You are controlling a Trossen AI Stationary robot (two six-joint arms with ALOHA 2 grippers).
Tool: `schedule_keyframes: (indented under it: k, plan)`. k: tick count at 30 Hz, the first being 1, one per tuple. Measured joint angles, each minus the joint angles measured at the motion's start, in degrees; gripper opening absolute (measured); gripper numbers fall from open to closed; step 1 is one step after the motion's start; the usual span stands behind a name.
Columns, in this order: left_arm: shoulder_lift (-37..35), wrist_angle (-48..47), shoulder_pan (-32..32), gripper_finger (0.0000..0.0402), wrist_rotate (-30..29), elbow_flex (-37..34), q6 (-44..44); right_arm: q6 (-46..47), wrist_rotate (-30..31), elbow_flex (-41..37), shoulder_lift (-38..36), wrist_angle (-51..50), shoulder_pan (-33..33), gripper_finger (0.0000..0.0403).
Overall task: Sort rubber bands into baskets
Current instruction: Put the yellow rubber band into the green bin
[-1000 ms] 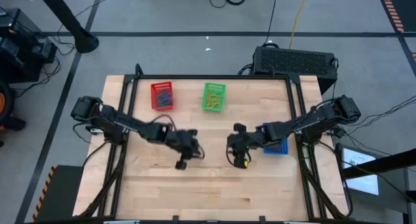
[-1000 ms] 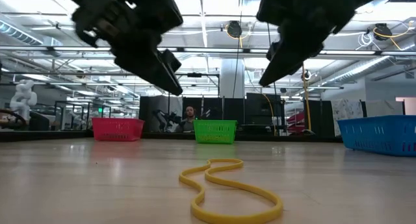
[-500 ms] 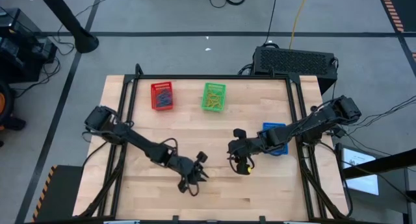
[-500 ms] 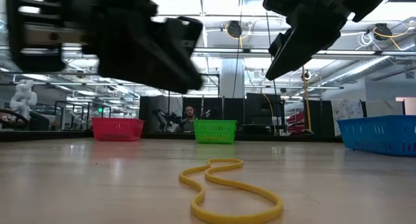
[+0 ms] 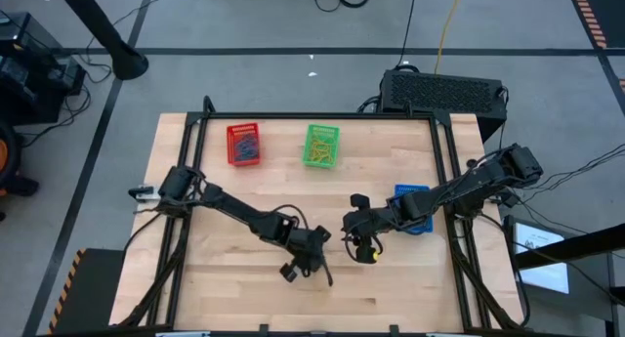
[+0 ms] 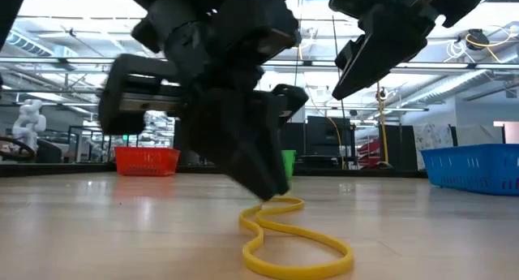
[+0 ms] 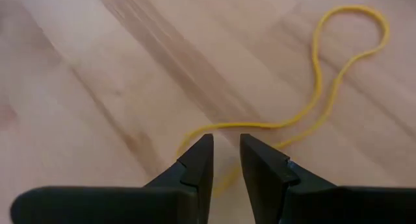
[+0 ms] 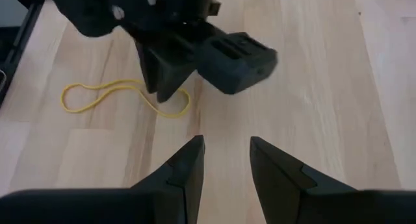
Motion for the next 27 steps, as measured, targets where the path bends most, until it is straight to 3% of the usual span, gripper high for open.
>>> schedule_keyframes:
  k: [7, 12, 18, 21, 25, 27]
  plan:
    - [-0.25, -5.05, 1.81, 0.0084, 0.52, 0.89, 3.26, -0.56, 0.00, 0.00, 0.00, -0.50, 0.00, 0.0116]
    - [1.71, -4.45, 3.12, 0.0084, 6.47, 1.06, 3.82, -0.59, 0.00, 0.00, 0.00, -0.45, -0.01, 0.0116]
    - [2.93, -4.38, 3.73, 0.0083, 7.95, 1.13, 4.24, -0.72, 0.00, 0.00, 0.00, -0.36, -0.11, 0.0116]
    - [2.99, -5.27, 3.93, 0.0065, 8.52, 1.14, 4.24, -0.83, 0.00, 0.00, 0.00, -0.36, -0.11, 0.0116]
    - [2.69, -5.61, 3.89, 0.0012, 8.74, 1.07, 4.14, -0.85, 0.02, 0.00, 0.00, -0.36, -0.11, 0.0116]
    - [2.71, -5.54, 3.91, 0.0008, 8.74, 1.38, 3.89, -0.85, 0.00, 0.00, 0.00, -0.38, -0.11, 0.0116]
